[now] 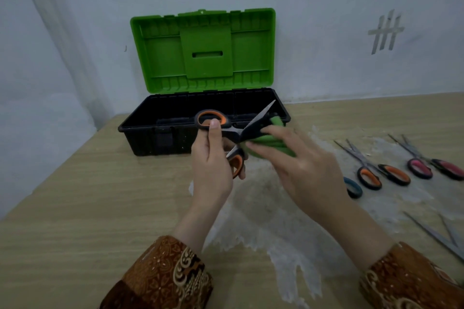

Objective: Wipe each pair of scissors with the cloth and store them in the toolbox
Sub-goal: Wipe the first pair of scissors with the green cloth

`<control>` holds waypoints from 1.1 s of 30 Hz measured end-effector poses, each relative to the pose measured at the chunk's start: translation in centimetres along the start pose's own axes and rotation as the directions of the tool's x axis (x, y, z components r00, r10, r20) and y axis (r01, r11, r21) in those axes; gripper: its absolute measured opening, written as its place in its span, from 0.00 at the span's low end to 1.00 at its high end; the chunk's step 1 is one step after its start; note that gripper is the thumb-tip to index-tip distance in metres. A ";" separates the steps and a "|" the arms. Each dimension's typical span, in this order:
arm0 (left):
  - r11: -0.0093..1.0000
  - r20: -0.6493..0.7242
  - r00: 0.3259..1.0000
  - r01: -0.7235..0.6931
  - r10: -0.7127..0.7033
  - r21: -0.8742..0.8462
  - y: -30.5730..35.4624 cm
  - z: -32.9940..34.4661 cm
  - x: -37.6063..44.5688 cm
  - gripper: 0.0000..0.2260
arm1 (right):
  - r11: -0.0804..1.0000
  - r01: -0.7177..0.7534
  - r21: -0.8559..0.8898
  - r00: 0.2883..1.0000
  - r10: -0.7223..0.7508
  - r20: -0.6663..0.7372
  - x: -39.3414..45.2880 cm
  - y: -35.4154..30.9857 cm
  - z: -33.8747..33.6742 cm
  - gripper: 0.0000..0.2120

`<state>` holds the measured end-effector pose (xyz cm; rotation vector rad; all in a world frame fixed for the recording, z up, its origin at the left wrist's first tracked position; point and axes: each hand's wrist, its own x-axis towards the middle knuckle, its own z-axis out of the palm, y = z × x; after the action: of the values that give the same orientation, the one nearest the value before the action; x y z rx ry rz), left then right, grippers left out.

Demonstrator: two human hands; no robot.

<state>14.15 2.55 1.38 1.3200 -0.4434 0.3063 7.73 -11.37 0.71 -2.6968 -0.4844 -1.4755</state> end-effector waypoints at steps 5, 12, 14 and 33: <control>0.991 0.013 0.997 -0.082 0.081 0.109 -0.3 -0.3 0.0 0.17 | 0.996 -0.078 -0.048 0.997 0.078 0.013 0.5 -0.9 0.5 0.20; 0.909 0.030 0.966 -0.252 0.257 0.333 0.1 0.0 -0.6 0.13 | 0.999 -0.030 -0.021 1.000 0.030 -0.006 0.2 -0.7 -0.1 0.16; 0.879 0.033 0.954 -0.287 0.297 0.381 0.1 0.0 -0.7 0.11 | 0.999 -0.037 -0.023 0.998 0.038 0.052 0.4 -1.4 0.1 0.16; 0.877 -0.004 0.954 -0.274 0.299 0.394 -0.1 0.2 -0.8 0.11 | 0.969 -0.236 -0.077 0.972 0.235 -0.027 1.1 -2.4 -1.3 0.17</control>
<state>13.45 2.36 0.89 1.6285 -0.5433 0.7144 6.50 -9.06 2.07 -2.6830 -0.0997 -1.4797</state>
